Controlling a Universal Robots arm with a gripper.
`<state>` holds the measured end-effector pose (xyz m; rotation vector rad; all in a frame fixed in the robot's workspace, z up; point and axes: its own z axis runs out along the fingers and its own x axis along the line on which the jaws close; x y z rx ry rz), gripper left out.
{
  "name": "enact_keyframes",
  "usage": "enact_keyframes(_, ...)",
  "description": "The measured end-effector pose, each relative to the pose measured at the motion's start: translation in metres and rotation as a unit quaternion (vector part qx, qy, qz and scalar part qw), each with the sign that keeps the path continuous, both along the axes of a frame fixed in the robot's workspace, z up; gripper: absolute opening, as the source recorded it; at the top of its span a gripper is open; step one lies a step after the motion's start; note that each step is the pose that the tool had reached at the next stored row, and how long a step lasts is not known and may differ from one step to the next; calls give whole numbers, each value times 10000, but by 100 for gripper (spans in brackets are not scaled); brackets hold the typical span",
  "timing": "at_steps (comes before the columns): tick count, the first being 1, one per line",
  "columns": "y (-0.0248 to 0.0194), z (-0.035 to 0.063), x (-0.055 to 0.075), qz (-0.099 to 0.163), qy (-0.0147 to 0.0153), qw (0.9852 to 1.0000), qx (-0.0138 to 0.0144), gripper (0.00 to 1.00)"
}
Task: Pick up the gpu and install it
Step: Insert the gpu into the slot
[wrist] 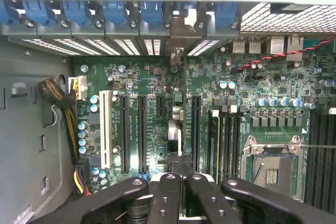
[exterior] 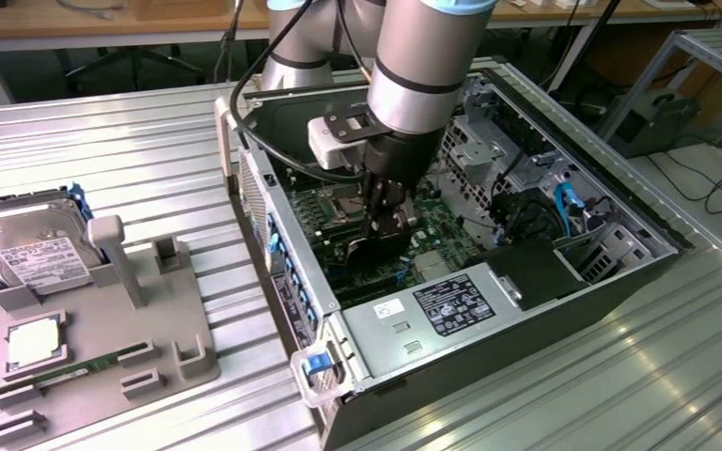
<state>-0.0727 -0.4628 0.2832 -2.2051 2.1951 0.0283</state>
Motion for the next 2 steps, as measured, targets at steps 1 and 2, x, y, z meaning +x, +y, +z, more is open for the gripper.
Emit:
enact_keyframes(1, 0, 0, 0, 0, 0, 10000, 0, 11)
enact_keyframes(2, 0, 0, 0, 0, 0, 10000, 0, 11)
